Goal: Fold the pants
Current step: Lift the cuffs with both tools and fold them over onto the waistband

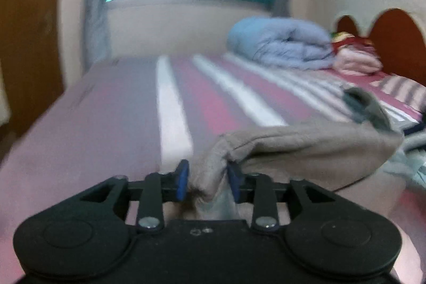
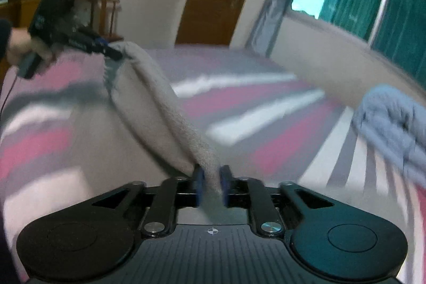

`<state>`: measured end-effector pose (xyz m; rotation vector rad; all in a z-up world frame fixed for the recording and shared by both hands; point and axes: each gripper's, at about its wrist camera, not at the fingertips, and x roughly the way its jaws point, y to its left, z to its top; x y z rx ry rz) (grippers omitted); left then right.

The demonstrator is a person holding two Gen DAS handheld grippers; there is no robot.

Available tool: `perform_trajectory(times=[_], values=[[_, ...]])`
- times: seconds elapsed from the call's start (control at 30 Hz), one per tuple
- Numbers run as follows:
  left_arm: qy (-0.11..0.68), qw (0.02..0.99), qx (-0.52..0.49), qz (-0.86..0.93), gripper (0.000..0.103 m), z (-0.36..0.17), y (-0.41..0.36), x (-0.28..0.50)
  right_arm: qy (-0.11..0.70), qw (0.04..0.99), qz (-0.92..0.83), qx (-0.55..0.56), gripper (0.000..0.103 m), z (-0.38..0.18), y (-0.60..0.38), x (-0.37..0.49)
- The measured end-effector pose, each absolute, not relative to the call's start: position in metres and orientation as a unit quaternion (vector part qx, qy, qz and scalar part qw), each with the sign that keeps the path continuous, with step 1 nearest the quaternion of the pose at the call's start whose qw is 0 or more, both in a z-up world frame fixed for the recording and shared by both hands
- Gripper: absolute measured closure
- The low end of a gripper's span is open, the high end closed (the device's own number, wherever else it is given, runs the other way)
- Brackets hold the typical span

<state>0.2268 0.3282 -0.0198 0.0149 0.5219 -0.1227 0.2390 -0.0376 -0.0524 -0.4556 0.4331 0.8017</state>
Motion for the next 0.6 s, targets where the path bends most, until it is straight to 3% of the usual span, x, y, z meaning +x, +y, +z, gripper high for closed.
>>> perform_trajectory(times=[0.03,0.07,0.3,0.6], values=[[0.271,0.962,-0.007,-0.038,0.066,-0.028,0.326,0.217,0.223,0.874,0.377,-0.211,0.056,-0.067,-0.041,0.228],[0.282,0.959,-0.025,-0.017,0.067,-0.036,0.325,0.205,0.231,0.878,0.373,-0.192,0.055,-0.077,-0.048,0.221],[0.278,0.942,-0.178,0.055,0.067,-0.038,0.332,0.152,0.266,0.911,0.312,-0.029,0.055,-0.078,-0.099,0.203],[0.304,0.893,-0.332,0.015,0.068,-0.047,0.341,0.186,0.323,0.905,0.264,0.083,0.055,-0.058,-0.079,0.238]])
